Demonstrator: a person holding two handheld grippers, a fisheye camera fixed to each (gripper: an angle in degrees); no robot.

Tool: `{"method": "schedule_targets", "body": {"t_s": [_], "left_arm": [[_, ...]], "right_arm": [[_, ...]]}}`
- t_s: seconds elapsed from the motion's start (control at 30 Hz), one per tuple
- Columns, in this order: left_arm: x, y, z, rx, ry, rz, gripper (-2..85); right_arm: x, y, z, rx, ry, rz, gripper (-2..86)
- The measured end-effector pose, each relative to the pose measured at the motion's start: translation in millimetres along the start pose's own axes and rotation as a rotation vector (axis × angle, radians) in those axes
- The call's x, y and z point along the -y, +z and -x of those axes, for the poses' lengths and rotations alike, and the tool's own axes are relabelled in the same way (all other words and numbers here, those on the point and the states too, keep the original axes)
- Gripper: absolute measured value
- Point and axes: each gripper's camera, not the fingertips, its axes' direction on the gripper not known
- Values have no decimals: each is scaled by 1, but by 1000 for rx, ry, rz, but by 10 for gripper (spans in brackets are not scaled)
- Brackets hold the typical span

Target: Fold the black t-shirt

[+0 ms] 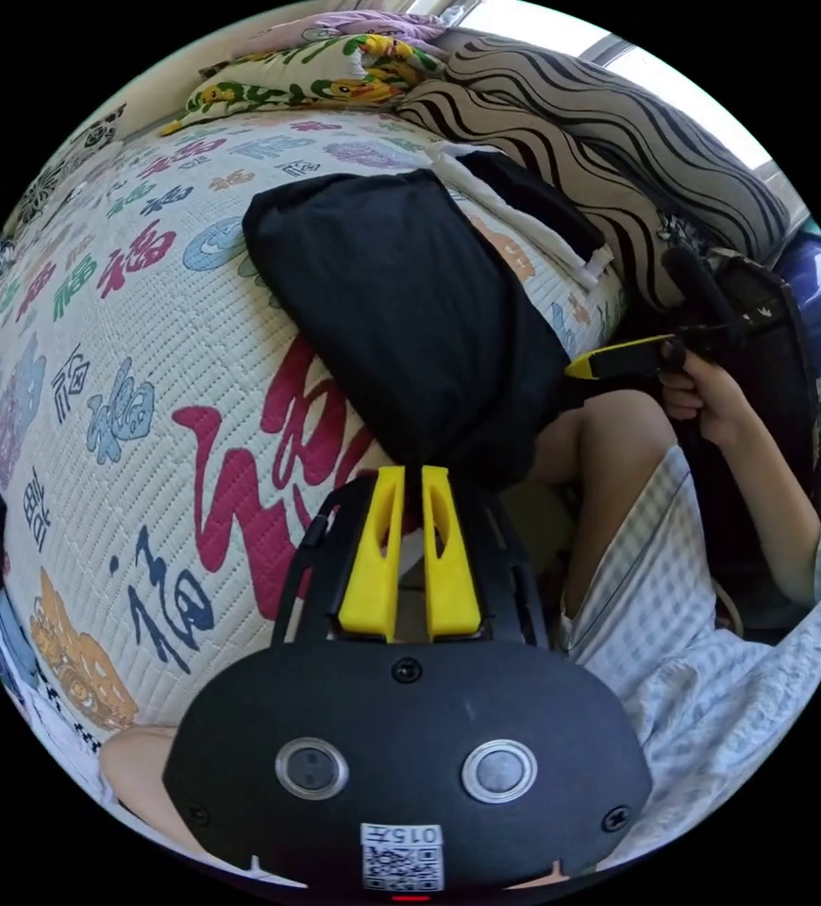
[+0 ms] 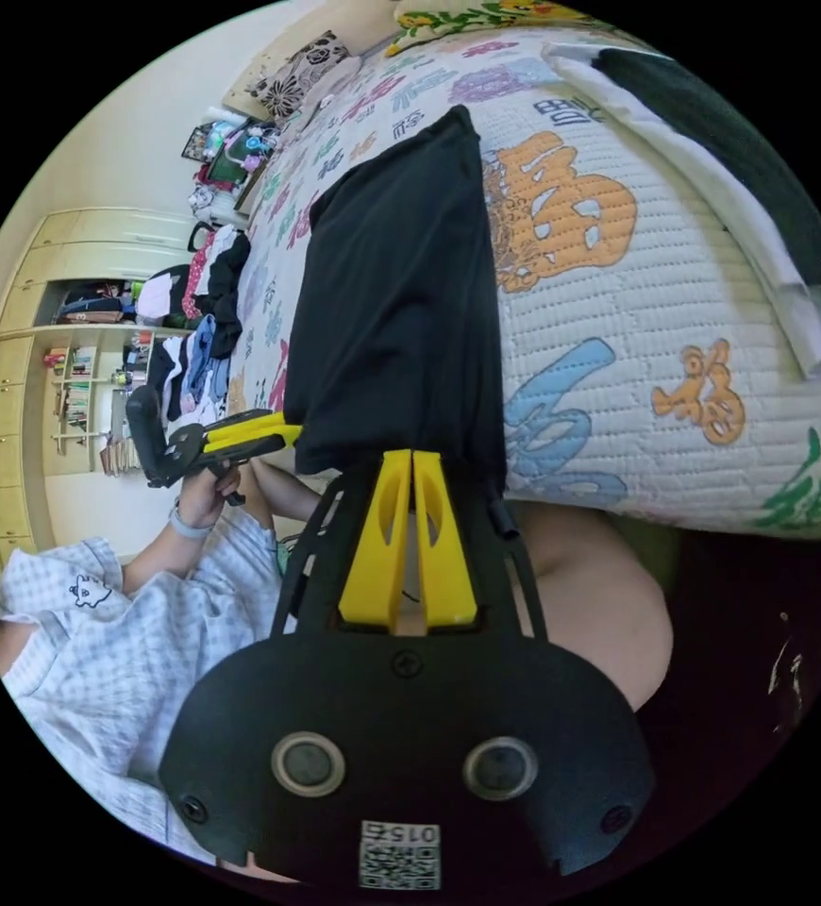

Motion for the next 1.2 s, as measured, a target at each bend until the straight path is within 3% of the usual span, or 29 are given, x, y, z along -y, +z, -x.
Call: {"method": "schedule_targets", "body": {"t_s": [0.17,0.37,0.5,0.67,0.83,1.0,1.1,1.2], "left_arm": [[-3,-1,4,-14,-37,-28,6],[8,12,13,-10,-56,25,57],[19,-12,25,-15,-28,-11,83],[70,-46,52,72,2,-187,85],[158,-38,97,190,-53,-205,94],[203,-20,146,71,-144,-189,70],[208,-12,172,-68,-155,-196,16],[204,-9,187,-78,-167,-235,10]], "right_arm": [[-27,-17,-21,-3,52,-20,-1],[-27,-11,-19,-110,32,53,27],[-20,-42,-11,-155,-8,-29,72],[26,-80,2,-80,-101,-186,78],[94,-85,7,-234,-47,-231,111],[131,-80,-34,-42,112,-179,73],[132,-77,-45,13,96,-110,31],[122,-88,-52,12,63,-134,17]]}}
